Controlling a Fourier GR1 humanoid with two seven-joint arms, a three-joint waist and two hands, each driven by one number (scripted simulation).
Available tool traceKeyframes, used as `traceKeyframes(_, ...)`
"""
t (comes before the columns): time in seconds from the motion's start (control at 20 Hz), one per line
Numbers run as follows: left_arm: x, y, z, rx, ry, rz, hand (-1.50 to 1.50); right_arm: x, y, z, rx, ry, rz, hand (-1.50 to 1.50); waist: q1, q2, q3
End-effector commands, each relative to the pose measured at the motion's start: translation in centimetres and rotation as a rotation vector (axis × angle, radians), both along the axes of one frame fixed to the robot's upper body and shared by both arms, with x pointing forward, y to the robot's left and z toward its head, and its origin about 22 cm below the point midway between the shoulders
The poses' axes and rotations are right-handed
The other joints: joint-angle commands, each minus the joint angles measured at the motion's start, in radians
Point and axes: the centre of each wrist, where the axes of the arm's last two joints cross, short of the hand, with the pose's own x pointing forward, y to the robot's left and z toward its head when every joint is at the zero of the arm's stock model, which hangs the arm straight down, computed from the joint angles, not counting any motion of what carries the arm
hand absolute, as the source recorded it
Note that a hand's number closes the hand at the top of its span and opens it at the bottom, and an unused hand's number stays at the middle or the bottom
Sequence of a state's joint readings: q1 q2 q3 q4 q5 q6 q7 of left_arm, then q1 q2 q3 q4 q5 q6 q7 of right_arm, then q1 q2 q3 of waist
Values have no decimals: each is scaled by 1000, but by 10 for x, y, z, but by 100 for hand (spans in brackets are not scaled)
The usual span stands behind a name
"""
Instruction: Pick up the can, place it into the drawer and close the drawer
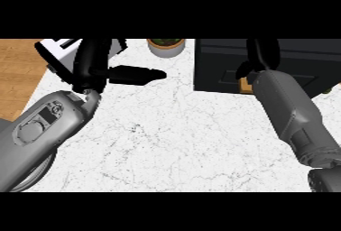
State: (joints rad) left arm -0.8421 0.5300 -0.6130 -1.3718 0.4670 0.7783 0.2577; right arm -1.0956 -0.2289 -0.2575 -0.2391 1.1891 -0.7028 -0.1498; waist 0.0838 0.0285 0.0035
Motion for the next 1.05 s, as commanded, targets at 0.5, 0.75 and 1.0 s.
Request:
traceKeyframes(0.5, -14, 24, -28, -4, 27, 29, -150, 11, 38, 31, 502, -129, 184, -150, -9, -9, 0)
traceKeyframes(0.75, -12, 34, -19, -3, 31, 29, -150, 14, 59, 42, 771, -91, 234, -150, -21, -15, -1)
traceKeyframes(1.0, -14, 33, -18, -20, 33, 42, -150, 14, 52, 39, 800, -81, 251, -150, -39, -16, -2)
